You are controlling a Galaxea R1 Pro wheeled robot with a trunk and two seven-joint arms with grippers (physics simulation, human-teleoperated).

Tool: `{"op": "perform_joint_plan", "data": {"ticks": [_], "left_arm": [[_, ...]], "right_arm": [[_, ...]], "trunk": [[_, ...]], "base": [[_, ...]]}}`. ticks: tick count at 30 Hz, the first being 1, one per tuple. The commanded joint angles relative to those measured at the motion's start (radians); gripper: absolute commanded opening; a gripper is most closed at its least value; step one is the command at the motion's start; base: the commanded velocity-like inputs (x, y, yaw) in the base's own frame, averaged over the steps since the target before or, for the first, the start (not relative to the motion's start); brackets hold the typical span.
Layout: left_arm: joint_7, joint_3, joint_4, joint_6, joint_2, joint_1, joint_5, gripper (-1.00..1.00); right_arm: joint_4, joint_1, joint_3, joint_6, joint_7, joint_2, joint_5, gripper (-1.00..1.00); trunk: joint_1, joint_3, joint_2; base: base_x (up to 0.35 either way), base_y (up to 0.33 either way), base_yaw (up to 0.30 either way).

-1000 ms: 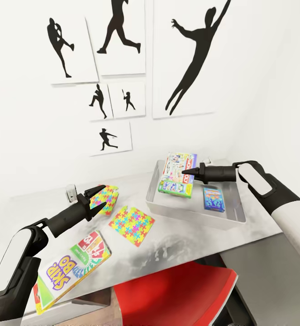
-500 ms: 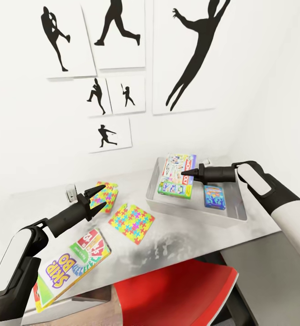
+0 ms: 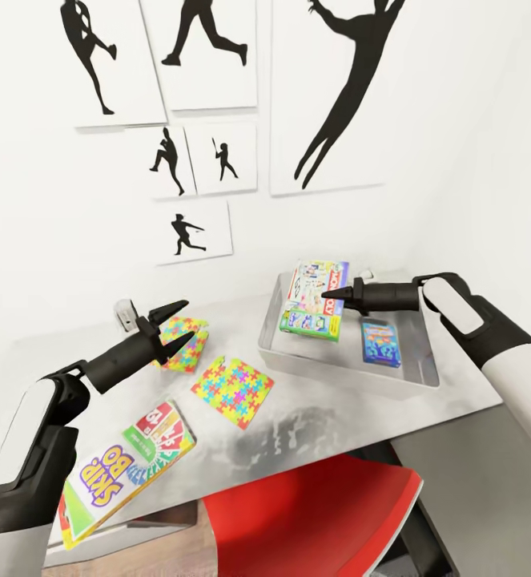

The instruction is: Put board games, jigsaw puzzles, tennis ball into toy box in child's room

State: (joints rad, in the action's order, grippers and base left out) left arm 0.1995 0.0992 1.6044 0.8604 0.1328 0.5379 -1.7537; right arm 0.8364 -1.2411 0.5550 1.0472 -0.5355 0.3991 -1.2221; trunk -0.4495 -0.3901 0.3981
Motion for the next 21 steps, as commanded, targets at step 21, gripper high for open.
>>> {"op": "perform_joint_plan", "data": {"ticks": [21], "left_arm": [[0.231, -0.012, -0.013, 0.015, -0.001, 0.197, -0.202, 1.0]], "right_arm": [[-0.002, -0.05, 0.002, 0.0, -0.009, 0.002, 0.006, -1.0]], "trunk": [[0.0, -0.036, 0.002]], "base": [[0.0, 0.0, 0.0]]}}
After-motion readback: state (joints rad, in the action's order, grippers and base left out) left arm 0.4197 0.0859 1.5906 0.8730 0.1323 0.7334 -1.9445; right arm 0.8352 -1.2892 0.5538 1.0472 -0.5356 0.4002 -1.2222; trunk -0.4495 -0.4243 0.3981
